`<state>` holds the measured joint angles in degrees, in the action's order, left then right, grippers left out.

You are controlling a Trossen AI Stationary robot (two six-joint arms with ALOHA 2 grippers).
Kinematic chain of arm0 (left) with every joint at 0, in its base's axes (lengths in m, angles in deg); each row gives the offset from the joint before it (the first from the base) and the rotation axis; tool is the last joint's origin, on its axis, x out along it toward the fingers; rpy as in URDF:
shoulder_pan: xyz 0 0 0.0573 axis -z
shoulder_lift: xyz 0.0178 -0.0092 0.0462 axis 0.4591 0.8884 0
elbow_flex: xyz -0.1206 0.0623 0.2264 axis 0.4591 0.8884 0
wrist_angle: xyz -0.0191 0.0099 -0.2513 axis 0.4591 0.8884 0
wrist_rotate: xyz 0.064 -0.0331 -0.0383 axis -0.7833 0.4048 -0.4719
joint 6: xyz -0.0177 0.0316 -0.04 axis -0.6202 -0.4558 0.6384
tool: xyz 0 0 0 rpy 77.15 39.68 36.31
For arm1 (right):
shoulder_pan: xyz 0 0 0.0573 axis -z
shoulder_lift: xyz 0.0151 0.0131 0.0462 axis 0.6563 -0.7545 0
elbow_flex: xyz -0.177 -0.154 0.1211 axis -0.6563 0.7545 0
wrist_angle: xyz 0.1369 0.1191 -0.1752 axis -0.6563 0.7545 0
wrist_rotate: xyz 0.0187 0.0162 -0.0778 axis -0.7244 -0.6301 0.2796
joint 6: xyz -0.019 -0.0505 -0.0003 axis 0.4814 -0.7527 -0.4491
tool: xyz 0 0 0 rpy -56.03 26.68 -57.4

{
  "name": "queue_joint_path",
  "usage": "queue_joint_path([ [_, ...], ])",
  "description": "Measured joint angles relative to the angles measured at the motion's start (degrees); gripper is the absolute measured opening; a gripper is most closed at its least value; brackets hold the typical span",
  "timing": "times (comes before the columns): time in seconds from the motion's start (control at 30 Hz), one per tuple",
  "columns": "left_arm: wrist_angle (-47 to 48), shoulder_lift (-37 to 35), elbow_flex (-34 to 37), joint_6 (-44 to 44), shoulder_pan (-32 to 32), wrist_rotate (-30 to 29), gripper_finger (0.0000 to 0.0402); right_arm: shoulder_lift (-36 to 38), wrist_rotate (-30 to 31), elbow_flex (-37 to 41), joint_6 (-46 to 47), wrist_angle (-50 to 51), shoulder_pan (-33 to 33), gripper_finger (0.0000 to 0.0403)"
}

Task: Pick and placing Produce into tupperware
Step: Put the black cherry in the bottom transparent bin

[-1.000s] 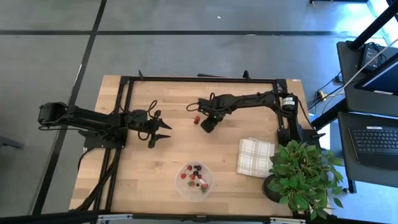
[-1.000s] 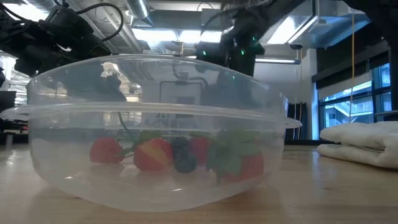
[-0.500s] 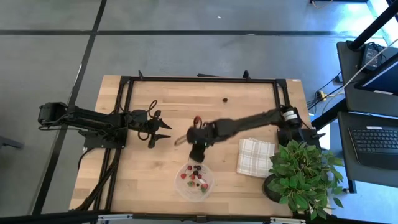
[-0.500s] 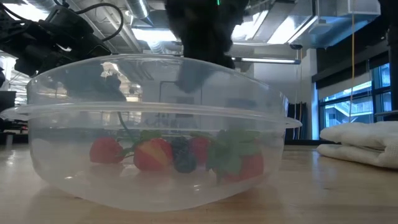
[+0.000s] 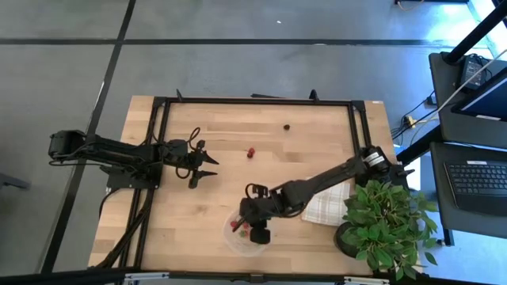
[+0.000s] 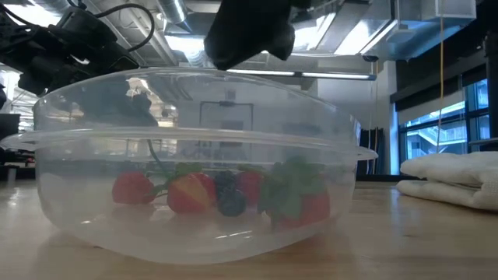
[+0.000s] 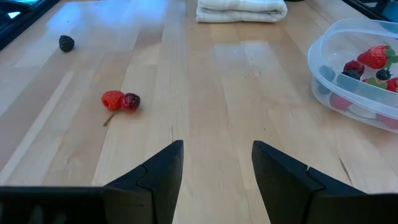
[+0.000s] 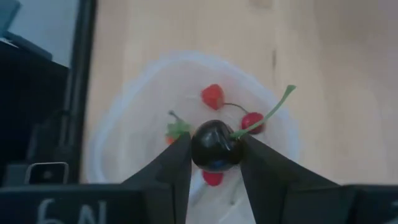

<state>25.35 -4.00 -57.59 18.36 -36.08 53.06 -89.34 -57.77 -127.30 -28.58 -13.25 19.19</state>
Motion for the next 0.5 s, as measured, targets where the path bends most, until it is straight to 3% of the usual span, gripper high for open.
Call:
queue_joint_path([
  [0.5,0.0,0.0,0.0,0.0,0.0,0.0,0.0185,0.1,-1.6,10.0,0.3,-13.4,-1.5,0.0123],
])
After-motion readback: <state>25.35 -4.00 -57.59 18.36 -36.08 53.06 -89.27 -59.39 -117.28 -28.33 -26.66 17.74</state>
